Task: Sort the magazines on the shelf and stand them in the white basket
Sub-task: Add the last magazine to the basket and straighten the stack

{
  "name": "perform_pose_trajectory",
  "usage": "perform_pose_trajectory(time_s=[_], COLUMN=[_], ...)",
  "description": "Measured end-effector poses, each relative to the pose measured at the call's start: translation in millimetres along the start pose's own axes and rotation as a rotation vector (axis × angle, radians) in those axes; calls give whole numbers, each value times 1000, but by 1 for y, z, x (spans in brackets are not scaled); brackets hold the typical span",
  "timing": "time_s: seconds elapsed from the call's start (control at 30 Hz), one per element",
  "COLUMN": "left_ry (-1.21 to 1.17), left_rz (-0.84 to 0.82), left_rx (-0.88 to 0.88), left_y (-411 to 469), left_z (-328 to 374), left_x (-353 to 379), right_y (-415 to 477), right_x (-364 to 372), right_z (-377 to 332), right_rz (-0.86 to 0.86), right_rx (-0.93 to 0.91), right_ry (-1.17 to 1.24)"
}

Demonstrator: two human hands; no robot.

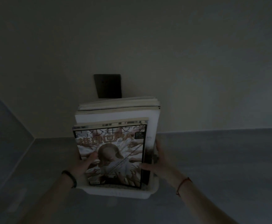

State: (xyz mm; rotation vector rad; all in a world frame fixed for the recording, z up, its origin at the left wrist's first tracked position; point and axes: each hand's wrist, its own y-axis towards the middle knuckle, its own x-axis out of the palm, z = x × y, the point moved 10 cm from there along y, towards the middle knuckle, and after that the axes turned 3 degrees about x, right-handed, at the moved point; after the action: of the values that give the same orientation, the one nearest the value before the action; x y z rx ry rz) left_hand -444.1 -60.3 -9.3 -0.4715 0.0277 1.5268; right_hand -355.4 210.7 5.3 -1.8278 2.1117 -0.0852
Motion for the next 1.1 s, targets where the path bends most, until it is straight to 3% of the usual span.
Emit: perform_pose_trajectory(time_s=[0.13, 0.47, 0.87, 1.1], left_ry=[-67, 6, 150, 211], left_rz=[-6, -206, -532, -760], left_rx=[27, 10, 372, 421], left_y=[-16, -76, -203, -294], left_z=[-1, 3, 89, 109], left_x=[15, 128, 389, 534], right_y=[-10, -89, -249, -359], right_x=[-18, -127, -347, -454], right_z=[-9, 44, 139, 194], right_rz=[114, 245, 594, 884], right_rx=[-132, -137, 26, 141], right_ry=[-165, -130, -96, -64])
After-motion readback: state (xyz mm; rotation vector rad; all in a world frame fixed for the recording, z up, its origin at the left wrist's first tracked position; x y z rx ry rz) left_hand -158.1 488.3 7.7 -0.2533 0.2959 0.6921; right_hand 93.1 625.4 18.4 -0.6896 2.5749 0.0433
